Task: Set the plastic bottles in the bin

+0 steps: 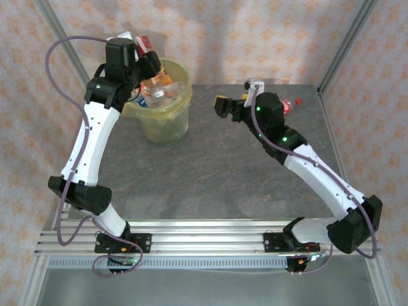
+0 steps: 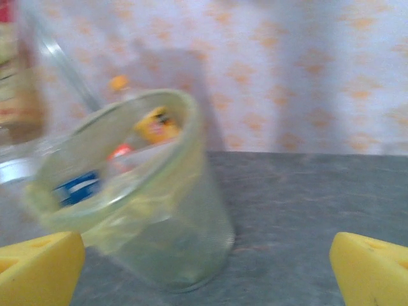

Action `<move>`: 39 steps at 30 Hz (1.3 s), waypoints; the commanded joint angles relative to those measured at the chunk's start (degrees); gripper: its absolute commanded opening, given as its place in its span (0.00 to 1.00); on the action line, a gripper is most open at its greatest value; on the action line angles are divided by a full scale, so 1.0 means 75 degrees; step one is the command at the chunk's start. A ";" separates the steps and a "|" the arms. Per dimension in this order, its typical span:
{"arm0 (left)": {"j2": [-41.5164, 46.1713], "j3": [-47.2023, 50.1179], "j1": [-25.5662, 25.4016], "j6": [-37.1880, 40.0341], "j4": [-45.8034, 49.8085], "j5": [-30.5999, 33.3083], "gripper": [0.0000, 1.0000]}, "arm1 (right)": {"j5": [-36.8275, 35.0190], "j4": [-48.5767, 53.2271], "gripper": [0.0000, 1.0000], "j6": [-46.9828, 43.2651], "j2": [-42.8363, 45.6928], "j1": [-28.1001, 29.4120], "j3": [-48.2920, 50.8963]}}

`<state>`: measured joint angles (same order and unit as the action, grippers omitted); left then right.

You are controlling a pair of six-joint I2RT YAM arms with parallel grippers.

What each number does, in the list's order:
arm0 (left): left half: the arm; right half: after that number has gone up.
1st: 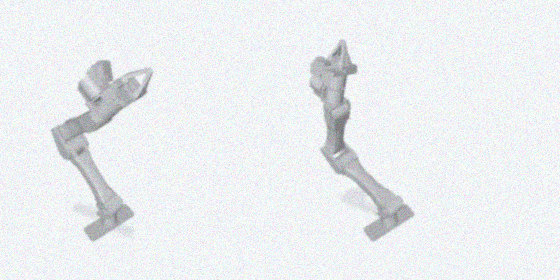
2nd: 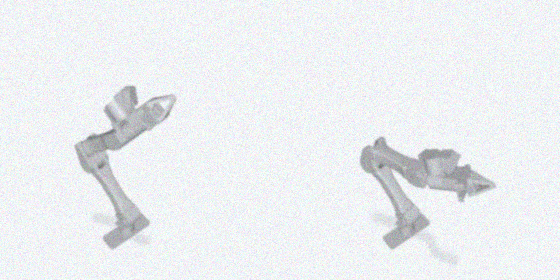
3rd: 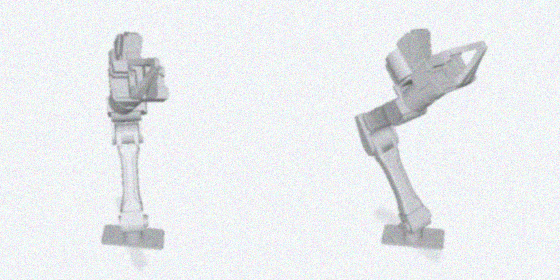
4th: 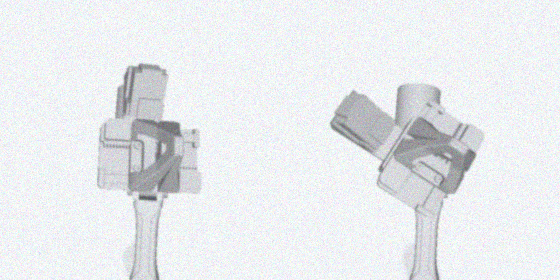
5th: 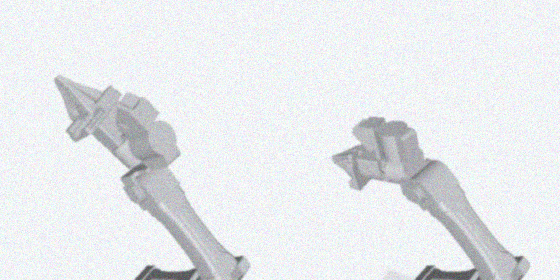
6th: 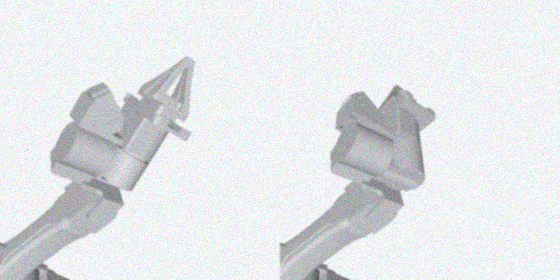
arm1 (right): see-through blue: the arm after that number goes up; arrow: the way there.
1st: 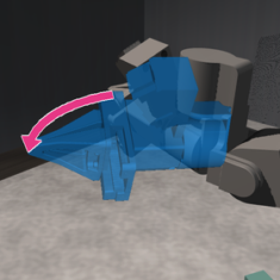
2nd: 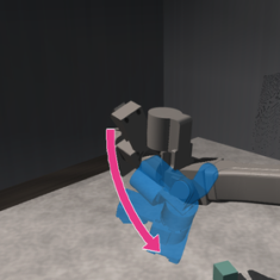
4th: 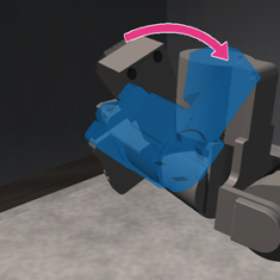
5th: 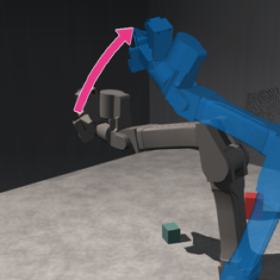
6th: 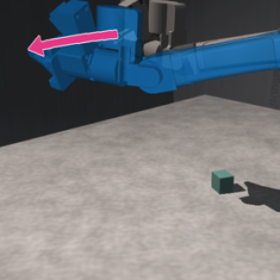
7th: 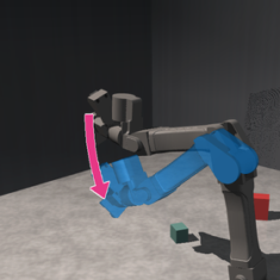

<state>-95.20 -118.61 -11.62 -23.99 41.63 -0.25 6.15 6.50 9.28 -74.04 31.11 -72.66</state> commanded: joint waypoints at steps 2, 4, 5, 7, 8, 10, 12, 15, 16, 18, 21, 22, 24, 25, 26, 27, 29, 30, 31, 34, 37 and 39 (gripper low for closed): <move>-0.0665 -0.1257 0.0220 -0.0071 0.1039 0.0931 0.49 | -0.1465 0.1653 0.99 0.0751 -0.0286 -0.0830 -0.0617; -0.1062 -0.1778 0.0314 -0.0080 0.1412 0.1049 0.49 | -0.1687 0.1827 0.99 0.0881 -0.0325 -0.1056 -0.0652; -0.1262 -0.1996 0.0358 -0.0094 0.1581 0.1076 0.50 | -0.1790 0.1910 0.99 0.0947 -0.0356 -0.1198 -0.0661; -0.1604 -0.2384 0.0423 -0.0104 0.1860 0.1131 0.51 | -0.1937 0.2135 0.99 0.1119 -0.0482 -0.1486 -0.0784; -0.1763 -0.2551 0.0452 -0.0106 0.2003 0.1172 0.52 | -0.1952 0.2280 0.99 0.1234 -0.0585 -0.1681 -0.0875; -0.2112 -0.2812 0.0502 -0.0100 0.2187 0.1226 0.54 | -0.1914 0.2535 0.99 0.1469 -0.0834 -0.2059 -0.1066; -0.2335 -0.2943 0.0541 -0.0106 0.2260 0.1237 0.55 | -0.1716 0.2702 0.99 0.1666 -0.1092 -0.2448 -0.1221; -0.2586 -0.3064 0.0570 -0.0072 0.2266 0.1088 0.59 | -0.1453 0.2704 0.99 0.1817 -0.1460 -0.2863 -0.1356; -0.2672 -0.3141 0.0571 -0.0065 0.2325 0.1019 0.60 | -0.1419 0.2707 0.99 0.1848 -0.1574 -0.2959 -0.1415; -0.2800 -0.3268 0.0576 -0.0116 0.2501 0.1065 0.63 | -0.1451 0.2784 0.99 0.1903 -0.1804 -0.3095 -0.1550; -0.2759 -0.3132 0.0568 -0.0186 0.2550 0.1144 0.72 | -0.1581 0.2989 0.99 0.1987 -0.2186 -0.3305 -0.1789; -0.2702 -0.3046 0.0575 -0.0231 0.2547 0.1130 0.76 | -0.1582 0.3039 0.99 0.2026 -0.2312 -0.3383 -0.1847; -0.2522 -0.2771 0.0569 -0.0304 0.2461 0.1106 0.77 | -0.1713 0.3156 0.99 0.2119 -0.2557 -0.3467 -0.1963; -0.2405 -0.2595 0.0574 -0.0359 0.2394 0.1123 0.78 | -0.1804 0.3184 0.99 0.2132 -0.2691 -0.3497 -0.2016; -0.2297 -0.2451 0.0571 -0.0387 0.2315 0.1123 0.80 | -0.1896 0.3236 0.99 0.2168 -0.2820 -0.3516 -0.2085; -0.2164 -0.2291 0.0575 -0.0410 0.2234 0.1123 0.82 | -0.2028 0.3334 0.99 0.2228 -0.3011 -0.3536 -0.2192; -0.1959 -0.2110 0.0566 -0.0453 0.2091 0.1096 0.85 | -0.2236 0.3485 0.99 0.2312 -0.3323 -0.3572 -0.2419; -0.1941 -0.2070 0.0562 -0.0447 0.2041 0.1081 0.85 | -0.2319 0.3558 0.99 0.2357 -0.3487 -0.3585 -0.2530; -0.1777 -0.2074 0.0564 -0.0446 0.2023 0.1088 0.86 | -0.2382 0.3613 0.99 0.2389 -0.3643 -0.3597 -0.2627; -0.1582 -0.2082 0.0564 -0.0423 0.1974 0.1155 0.88 | -0.2544 0.3688 0.99 0.2479 -0.4021 -0.3644 -0.2896; -0.1555 -0.2098 0.0564 -0.0345 0.1880 0.1179 0.88 | -0.2842 0.3530 0.99 0.2543 -0.4002 -0.3668 -0.2864; -0.1623 -0.2176 0.0563 -0.0285 0.1842 0.1098 0.87 | -0.3019 0.3736 0.99 0.2592 -0.4066 -0.3685 -0.3040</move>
<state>-107.79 -134.47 -7.73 -26.52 57.28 6.70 -11.75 32.14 27.31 -104.66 4.21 -92.64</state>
